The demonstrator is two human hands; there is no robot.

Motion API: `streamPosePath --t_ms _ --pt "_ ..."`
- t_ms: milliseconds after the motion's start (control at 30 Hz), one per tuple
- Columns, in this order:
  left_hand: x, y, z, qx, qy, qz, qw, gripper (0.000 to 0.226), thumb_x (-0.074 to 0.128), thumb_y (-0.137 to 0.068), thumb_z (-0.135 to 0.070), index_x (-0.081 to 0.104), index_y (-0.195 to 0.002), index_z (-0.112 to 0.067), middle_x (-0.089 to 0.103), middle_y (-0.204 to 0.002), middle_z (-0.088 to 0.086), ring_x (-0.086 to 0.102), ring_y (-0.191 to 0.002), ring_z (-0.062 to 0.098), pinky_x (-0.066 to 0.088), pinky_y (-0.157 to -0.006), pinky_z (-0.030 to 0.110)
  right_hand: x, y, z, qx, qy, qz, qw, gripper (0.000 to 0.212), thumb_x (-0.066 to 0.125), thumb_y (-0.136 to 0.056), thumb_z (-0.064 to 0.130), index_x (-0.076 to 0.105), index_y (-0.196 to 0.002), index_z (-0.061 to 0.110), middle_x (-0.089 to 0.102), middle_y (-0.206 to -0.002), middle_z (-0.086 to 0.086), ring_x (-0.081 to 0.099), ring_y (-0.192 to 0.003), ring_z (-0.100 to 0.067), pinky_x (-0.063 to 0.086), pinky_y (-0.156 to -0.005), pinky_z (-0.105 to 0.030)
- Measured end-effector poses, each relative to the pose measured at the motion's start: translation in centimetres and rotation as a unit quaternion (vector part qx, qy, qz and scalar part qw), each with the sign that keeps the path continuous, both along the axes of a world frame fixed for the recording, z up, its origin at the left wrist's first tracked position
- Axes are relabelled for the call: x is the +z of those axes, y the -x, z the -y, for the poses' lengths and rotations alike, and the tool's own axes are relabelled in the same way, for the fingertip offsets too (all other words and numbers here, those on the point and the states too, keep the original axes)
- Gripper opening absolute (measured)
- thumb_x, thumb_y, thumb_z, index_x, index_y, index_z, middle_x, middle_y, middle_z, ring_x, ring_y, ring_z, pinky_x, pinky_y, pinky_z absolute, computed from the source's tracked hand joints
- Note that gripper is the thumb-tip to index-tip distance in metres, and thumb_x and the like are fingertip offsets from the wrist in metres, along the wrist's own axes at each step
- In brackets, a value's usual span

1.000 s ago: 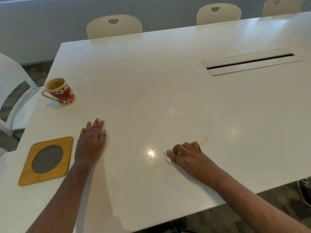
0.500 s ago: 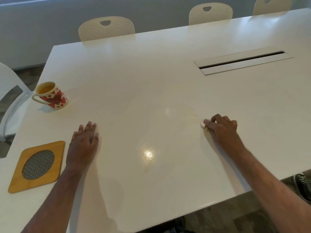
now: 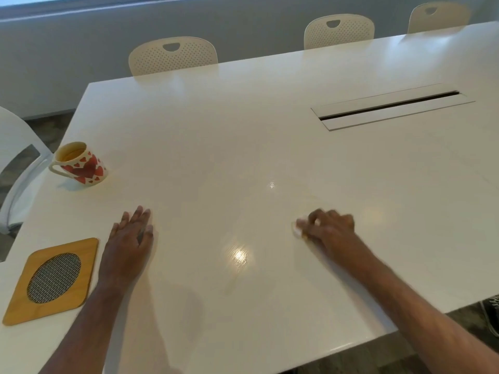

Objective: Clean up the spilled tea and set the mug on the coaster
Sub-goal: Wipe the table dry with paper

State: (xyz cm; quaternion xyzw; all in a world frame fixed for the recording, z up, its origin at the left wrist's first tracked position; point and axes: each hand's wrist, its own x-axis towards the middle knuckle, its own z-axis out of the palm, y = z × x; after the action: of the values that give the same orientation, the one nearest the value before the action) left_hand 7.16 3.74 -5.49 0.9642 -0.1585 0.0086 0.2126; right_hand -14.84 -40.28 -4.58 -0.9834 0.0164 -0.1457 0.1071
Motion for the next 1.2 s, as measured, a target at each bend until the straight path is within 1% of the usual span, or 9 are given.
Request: streamPosePath --t_ms 100,233,367,533,600,733,967,1067,1200 --pt "-0.1 0.0 -0.1 0.0 -0.002 0.001 1.0 0.05 0.043 -0.11 -0.03 0.038 -0.16 -0.024 0.028 -0.169 -0.007 0.016 -0.159 0.017 0.011 -0.13 0.043 0.0 -3.3 4.7 -0.111 -0.001 0.002 0.994 0.026 0.063 -0.099 0.027 0.07 -0.119 0.041 0.059 -0.105 0.005 0.058 -0.094 -0.026 0.024 -0.076 -0.037" --pt "-0.1 0.0 -0.1 0.001 0.001 -0.003 1.0 0.05 0.043 -0.111 -0.029 0.039 -0.16 -0.024 0.028 -0.169 -0.008 0.016 -0.159 0.016 0.011 -0.13 0.043 0.3 -6.4 5.8 -0.146 -0.036 0.004 0.989 0.025 0.059 -0.1 0.021 0.074 -0.115 0.032 0.058 -0.102 0.001 0.058 -0.092 -0.03 0.032 -0.079 -0.043" --pt "-0.1 -0.1 -0.1 0.0 0.003 -0.005 1.0 0.051 0.04 -0.11 -0.035 0.039 -0.16 -0.026 0.028 -0.169 -0.009 0.016 -0.159 0.014 0.012 -0.13 0.045 0.4 -6.3 0.5 -0.07 -0.025 -0.006 0.997 0.024 0.06 -0.097 0.029 0.069 -0.117 0.038 0.053 -0.102 0.007 0.057 -0.092 -0.022 0.023 -0.078 -0.036" --pt "0.0 0.0 -0.1 -0.001 0.012 0.0 1.0 0.061 0.032 -0.102 -0.047 0.04 -0.159 -0.027 0.029 -0.168 -0.012 0.016 -0.159 0.012 0.012 -0.13 0.042 1.2 -2.6 -7.2 0.121 -0.046 -0.022 0.991 0.022 0.056 -0.102 0.022 0.063 -0.114 0.039 0.048 -0.1 0.01 0.056 -0.087 -0.015 0.037 -0.08 -0.039" --pt "-0.1 -0.1 -0.1 0.0 0.016 0.003 1.0 0.059 0.033 -0.103 -0.046 0.04 -0.159 -0.027 0.029 -0.168 -0.012 0.016 -0.159 0.011 0.013 -0.13 0.043 1.1 -2.5 -6.6 0.129 -0.047 -0.026 0.99 0.023 0.048 -0.105 0.026 0.062 -0.116 0.04 0.047 -0.101 0.012 0.055 -0.089 -0.012 0.037 -0.082 -0.039" --pt "-0.2 -0.2 -0.1 0.003 0.012 0.004 1.0 0.052 0.04 -0.108 -0.038 0.04 -0.159 -0.027 0.03 -0.168 -0.012 0.017 -0.158 0.012 0.013 -0.13 0.044 -0.4 -6.5 -0.9 0.017 -0.079 0.018 0.997 0.026 0.052 -0.101 0.04 0.069 -0.12 0.039 0.053 -0.101 0.01 0.06 -0.094 -0.017 0.02 -0.078 -0.033" --pt "0.0 0.0 0.1 0.008 0.013 0.002 1.0 0.05 0.044 -0.109 -0.033 0.041 -0.159 -0.028 0.031 -0.168 -0.011 0.017 -0.158 0.011 0.014 -0.13 0.043 -0.2 -12.6 6.3 -0.171 -0.093 0.021 0.981 0.026 0.056 -0.1 0.023 0.076 -0.112 0.033 0.054 -0.1 0.001 0.063 -0.093 -0.024 0.022 -0.082 -0.038" --pt "0.2 0.0 0.1 0.006 0.021 0.0 1.0 0.057 0.036 -0.104 -0.045 0.04 -0.159 -0.029 0.03 -0.167 -0.014 0.016 -0.158 0.009 0.013 -0.13 0.042 -0.3 -13.1 3.2 -0.143 -0.101 0.016 0.984 0.024 0.059 -0.097 0.027 0.076 -0.113 0.032 0.054 -0.1 0.002 0.062 -0.095 -0.023 0.03 -0.086 -0.044" --pt "0.0 0.0 -0.1 0.003 0.023 0.003 1.0 0.06 0.032 -0.103 -0.048 0.04 -0.159 -0.03 0.03 -0.167 -0.014 0.014 -0.158 0.007 0.013 -0.13 0.041 -0.3 -12.5 -4.1 -0.015 -0.108 -0.009 0.994 0.023 0.066 -0.096 0.027 0.072 -0.116 0.035 0.048 -0.099 0.01 0.058 -0.096 -0.017 0.03 -0.085 -0.041"
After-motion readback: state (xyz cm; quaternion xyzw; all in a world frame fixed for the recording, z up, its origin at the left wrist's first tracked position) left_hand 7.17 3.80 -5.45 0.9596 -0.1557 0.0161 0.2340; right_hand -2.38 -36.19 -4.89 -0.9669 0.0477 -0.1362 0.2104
